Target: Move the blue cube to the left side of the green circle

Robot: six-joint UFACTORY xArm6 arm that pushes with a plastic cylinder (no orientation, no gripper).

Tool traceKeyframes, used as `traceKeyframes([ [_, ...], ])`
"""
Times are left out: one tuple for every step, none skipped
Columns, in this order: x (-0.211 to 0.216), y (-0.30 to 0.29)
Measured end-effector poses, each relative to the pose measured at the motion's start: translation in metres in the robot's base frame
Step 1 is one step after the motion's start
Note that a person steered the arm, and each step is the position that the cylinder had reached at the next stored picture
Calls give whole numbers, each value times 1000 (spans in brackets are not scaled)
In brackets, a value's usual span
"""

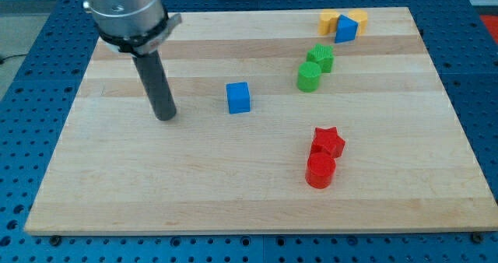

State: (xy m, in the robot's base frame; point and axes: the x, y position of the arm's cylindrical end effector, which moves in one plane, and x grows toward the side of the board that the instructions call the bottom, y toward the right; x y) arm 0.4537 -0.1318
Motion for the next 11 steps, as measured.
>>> traceKeyframes([
  [8, 40],
  [-24, 43],
  [-34, 90],
  [-34, 97],
  [2, 103],
  [3, 131],
  [-22, 143],
  [-34, 160],
  [-38, 181],
  [-37, 174],
  [-62, 114],
])
